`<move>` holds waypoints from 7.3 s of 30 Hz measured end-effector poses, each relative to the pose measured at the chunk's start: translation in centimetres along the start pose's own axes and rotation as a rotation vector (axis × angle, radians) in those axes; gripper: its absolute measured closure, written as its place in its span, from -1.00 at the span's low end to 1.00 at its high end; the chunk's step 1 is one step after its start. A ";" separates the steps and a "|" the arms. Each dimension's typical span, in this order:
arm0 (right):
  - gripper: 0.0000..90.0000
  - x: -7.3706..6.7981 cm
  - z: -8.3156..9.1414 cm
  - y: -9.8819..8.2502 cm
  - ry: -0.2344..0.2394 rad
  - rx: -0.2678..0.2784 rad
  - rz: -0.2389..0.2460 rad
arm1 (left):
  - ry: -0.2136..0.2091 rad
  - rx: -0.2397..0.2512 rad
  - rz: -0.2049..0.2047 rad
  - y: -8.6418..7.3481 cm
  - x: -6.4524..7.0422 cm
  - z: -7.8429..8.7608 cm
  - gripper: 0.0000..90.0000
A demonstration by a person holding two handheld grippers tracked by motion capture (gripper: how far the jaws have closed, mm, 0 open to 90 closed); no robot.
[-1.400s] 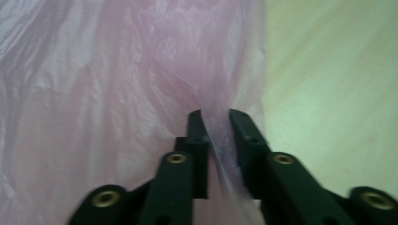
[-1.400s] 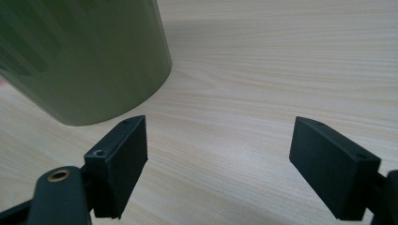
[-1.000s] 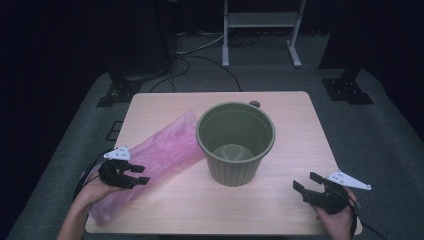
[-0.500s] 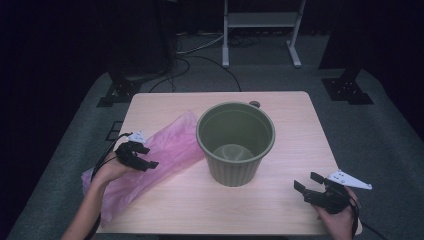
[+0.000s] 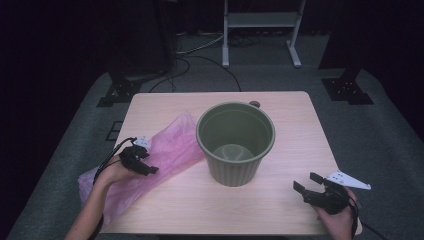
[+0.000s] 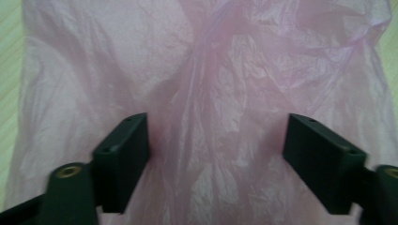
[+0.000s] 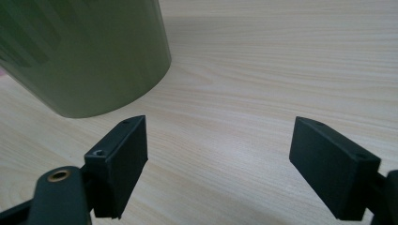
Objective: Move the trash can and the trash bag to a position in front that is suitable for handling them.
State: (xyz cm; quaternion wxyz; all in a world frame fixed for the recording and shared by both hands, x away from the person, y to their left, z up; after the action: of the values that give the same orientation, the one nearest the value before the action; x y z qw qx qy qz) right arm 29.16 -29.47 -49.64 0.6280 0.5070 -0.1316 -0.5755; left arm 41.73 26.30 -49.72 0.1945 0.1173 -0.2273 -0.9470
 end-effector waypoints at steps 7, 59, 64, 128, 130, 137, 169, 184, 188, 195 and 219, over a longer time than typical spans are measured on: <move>-0.58 -0.4 -0.3 -0.1 0.001 -0.008 0.009 | 0.022 0.041 0.030 -0.4 -0.3 0.5 0.30; -0.23 -7.2 -16.9 9.3 0.498 -0.263 0.233 | 0.030 0.314 -0.002 2.2 -0.3 15.8 0.98; -0.40 -7.3 -15.9 9.4 0.449 -0.303 0.207 | 0.050 0.331 -0.048 4.8 -0.5 17.9 0.98; -0.44 -6.4 -2.0 12.6 0.612 -0.010 0.120 | -0.207 0.588 -0.585 38.7 10.8 18.1 0.98; -0.44 -6.3 -1.8 12.9 0.603 0.006 0.115 | -0.273 0.620 -0.605 39.3 11.8 17.1 0.98; -0.44 -5.5 -0.5 13.7 0.585 0.076 0.084 | -0.373 0.635 -0.634 37.7 12.8 13.1 0.96; -0.44 -6.1 0.2 14.6 0.616 0.141 0.070 | -0.336 0.720 -0.734 36.5 11.2 10.4 0.92; -0.42 -8.1 -1.9 14.3 0.649 0.093 0.090 | -0.381 0.496 -0.746 30.6 10.5 6.4 0.80; -0.29 -9.4 -2.1 14.3 0.676 0.065 0.117 | -0.371 0.434 -0.762 30.1 10.9 6.1 0.75; -0.28 -10.9 -2.4 14.2 0.696 0.040 0.157 | -0.324 0.261 -0.811 29.0 11.3 5.0 0.80; 0.84 -13.8 -2.8 14.1 0.696 -0.074 0.211 | -0.312 0.361 -0.675 27.9 10.1 8.3 -0.18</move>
State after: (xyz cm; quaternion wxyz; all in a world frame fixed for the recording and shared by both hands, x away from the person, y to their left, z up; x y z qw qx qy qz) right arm 35.45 -18.79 -34.02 0.7091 0.6329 0.0593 -0.3052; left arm 38.87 2.34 -30.62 -0.1874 0.0725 -0.3653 -0.9089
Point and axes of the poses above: each handheld gripper's, and its own axes: z roughly backward along the jaws, y roughly out of its top, x roughly to its right, the point moved 5 cm from there along -z, roughly forward along the jaws, and after that the axes turned 14 degrees about -z, right-handed, at the moved point
